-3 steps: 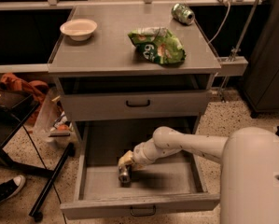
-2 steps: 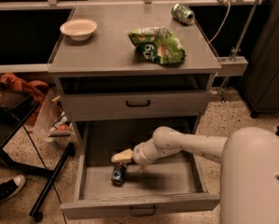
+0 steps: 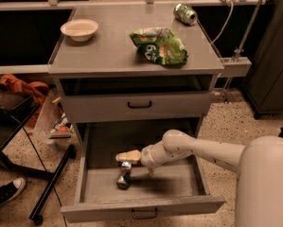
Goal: Place redbull can into middle drawer
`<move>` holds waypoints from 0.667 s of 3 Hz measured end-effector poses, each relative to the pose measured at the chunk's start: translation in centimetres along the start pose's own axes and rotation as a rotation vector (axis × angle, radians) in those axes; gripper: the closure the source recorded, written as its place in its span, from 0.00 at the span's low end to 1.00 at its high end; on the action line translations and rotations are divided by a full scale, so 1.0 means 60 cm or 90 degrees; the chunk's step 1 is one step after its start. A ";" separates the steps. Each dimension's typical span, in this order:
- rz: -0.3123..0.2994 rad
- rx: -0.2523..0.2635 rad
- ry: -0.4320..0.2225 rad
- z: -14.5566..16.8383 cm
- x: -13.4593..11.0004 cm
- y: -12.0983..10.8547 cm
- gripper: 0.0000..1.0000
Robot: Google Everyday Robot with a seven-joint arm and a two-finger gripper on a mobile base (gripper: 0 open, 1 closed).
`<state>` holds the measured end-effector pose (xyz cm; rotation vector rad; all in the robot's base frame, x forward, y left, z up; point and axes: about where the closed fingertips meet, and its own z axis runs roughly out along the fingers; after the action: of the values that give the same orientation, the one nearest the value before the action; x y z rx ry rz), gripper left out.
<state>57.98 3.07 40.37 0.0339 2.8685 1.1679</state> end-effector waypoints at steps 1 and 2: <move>-0.001 -0.029 -0.042 -0.064 0.015 -0.011 0.00; -0.002 -0.046 -0.079 -0.127 0.035 -0.028 0.00</move>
Offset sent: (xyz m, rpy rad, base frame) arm -0.0407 -0.1115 0.0684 0.0984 -0.1514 -0.1395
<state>55.52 -3.33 44.57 0.0952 2.7167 1.2211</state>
